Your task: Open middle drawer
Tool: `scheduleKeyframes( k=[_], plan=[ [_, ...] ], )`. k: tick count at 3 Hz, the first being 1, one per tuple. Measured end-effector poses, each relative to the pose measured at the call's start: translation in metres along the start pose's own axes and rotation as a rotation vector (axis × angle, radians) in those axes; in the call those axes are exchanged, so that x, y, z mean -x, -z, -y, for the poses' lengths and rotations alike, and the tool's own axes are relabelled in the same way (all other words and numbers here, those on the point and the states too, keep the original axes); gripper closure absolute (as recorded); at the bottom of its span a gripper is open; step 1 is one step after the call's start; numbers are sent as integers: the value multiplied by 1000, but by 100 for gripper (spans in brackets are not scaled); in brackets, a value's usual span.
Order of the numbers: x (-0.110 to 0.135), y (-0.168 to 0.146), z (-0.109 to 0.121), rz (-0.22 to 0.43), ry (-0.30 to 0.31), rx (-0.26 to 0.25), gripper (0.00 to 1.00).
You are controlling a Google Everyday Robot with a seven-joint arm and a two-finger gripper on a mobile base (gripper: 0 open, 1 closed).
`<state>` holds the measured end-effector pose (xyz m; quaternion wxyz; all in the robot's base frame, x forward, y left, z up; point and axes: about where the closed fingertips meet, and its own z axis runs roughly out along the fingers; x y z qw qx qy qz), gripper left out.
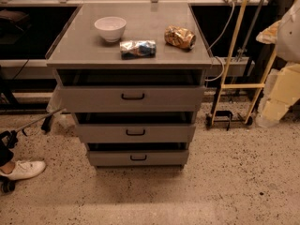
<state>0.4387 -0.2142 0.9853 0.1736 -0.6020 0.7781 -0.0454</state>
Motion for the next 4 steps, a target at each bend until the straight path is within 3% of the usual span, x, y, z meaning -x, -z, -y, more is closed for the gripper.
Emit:
scheduleKeyframes(
  k=[1,2,3,4],
  plan=[
    [0,0,0,0,0,0,0],
    [12,-22,-12,20,17,15,0],
    [32,-64,-40,87,10,65,0],
    [85,-131,-99,245,-60,195,0]
  ],
)
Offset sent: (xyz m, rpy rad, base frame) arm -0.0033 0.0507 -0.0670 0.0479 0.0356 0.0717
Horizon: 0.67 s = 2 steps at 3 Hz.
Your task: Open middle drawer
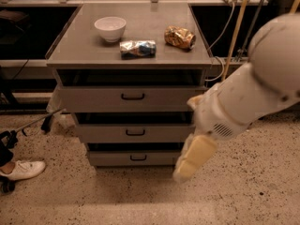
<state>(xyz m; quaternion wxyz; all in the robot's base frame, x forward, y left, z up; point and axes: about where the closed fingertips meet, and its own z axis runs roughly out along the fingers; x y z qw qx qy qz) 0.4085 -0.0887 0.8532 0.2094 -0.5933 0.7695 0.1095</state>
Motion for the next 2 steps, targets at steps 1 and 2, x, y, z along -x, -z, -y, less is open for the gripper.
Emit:
scheduleKeyframes(
  k=[1,2],
  plan=[
    [26,-101,-48,53,-53,135,0],
    [21,-134,-68,49,-75,153,0]
  ],
)
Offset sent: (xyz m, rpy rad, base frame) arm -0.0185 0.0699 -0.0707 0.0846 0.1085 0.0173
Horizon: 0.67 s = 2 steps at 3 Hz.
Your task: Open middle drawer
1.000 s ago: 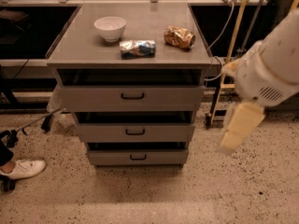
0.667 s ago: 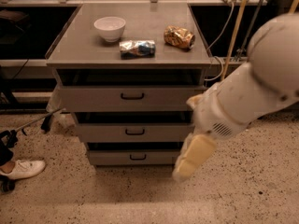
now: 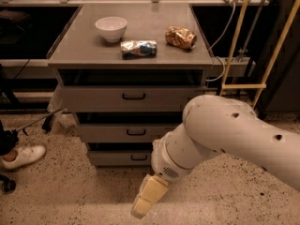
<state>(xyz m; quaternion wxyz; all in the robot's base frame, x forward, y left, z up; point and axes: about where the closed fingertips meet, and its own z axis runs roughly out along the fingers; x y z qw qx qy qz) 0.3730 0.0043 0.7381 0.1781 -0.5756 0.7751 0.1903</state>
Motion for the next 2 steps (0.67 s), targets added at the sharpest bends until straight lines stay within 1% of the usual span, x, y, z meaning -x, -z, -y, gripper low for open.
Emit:
scheduleKeyframes(
  k=[1,2],
  plan=[
    [0,1,0,0,1,-1,0],
    [-2,-5,11,-10,-17,-61,0]
  ],
)
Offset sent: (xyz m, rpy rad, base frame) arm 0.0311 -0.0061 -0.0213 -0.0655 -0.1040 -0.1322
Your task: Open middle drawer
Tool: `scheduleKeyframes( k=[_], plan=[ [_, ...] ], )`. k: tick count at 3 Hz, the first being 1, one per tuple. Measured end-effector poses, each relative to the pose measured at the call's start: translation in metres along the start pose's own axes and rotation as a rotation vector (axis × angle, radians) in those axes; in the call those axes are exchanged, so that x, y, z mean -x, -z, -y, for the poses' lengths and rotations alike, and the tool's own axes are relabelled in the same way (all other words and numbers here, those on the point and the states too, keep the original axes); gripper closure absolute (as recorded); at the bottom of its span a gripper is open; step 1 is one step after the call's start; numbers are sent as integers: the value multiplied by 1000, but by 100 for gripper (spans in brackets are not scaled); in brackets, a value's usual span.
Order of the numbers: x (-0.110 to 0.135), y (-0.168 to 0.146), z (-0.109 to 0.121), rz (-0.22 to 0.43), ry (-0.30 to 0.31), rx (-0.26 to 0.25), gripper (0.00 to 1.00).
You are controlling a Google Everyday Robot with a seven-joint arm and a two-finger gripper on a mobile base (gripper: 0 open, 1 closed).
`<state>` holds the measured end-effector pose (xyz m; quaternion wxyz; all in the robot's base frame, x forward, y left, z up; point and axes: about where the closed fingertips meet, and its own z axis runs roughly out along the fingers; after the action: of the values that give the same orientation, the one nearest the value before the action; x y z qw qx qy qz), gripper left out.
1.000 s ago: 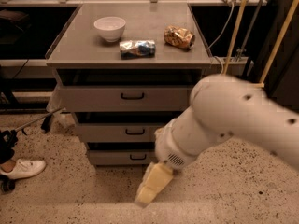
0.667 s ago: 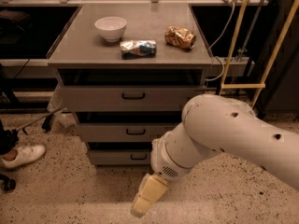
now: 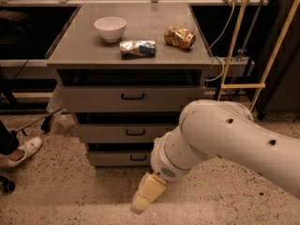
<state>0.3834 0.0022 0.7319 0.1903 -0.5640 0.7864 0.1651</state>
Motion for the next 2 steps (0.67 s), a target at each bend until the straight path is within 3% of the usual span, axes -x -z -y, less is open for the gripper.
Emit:
scheduleKeyframes(
  k=[1,2],
  plan=[
    [5,-15,8,-54,48,-143,0],
    [37,-27,24,-34,158,-298,0]
  ],
)
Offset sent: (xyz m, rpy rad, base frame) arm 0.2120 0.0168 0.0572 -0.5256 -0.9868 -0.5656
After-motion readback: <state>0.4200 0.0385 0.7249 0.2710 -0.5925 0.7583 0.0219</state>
